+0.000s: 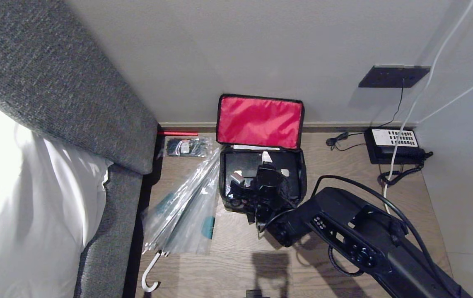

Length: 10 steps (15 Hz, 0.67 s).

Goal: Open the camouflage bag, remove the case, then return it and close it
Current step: Grip the handle

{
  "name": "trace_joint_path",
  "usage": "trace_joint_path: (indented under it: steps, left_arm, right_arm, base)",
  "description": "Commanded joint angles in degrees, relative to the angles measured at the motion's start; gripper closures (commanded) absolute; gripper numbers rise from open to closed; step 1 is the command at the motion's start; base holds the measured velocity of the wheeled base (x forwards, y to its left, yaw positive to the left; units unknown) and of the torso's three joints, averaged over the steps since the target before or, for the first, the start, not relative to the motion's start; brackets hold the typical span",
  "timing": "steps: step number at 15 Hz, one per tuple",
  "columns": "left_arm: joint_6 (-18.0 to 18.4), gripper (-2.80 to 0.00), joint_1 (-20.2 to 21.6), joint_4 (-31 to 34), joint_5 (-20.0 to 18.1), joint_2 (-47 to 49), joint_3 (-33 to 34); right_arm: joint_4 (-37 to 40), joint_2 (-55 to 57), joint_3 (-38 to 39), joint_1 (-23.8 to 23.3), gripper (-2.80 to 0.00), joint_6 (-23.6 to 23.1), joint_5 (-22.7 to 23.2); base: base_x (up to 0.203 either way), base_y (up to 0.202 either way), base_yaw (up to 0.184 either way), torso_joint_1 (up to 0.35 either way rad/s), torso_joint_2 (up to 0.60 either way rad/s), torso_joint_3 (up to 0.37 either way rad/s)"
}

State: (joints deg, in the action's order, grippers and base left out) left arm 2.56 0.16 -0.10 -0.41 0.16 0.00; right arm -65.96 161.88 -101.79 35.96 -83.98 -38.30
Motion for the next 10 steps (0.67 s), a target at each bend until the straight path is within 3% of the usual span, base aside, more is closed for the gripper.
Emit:
trace_joint_path:
  steps: [1,4,8,10]
  left_arm:
    - [0.0,0.00,0.0,0.0,0.0,0.2,0.1]
    - [0.0,0.00,0.0,-0.1,0.1,0.4,0.1]
    - [0.0,0.00,0.0,0.0,0.0,0.4,0.1]
    - [0.0,0.00,0.0,-0.1,0.1,0.4,0.1]
  right_arm:
    - [0.0,1.2,-0.8,-1.1,-2.80,-2.6,0.9]
    - [1.1,1.4,-1.7,-2.1,-2.80,-5.6,1.0]
    - [-0.9,2.4,-9.5,-2.7,-2.80,-6.1,0.6]
    - [-1.4,2.2,-9.9,-3.2,-2.80,-6.5,0.3]
  base:
    - [0.000,0.000,0.000,0.000,0.00,0.000]
    - [0.000,0.000,0.000,0.000,0.00,0.000]
    - [0.000,0.000,0.000,0.000,0.00,0.000]
    - [0.000,0.000,0.000,0.000,0.00,0.000]
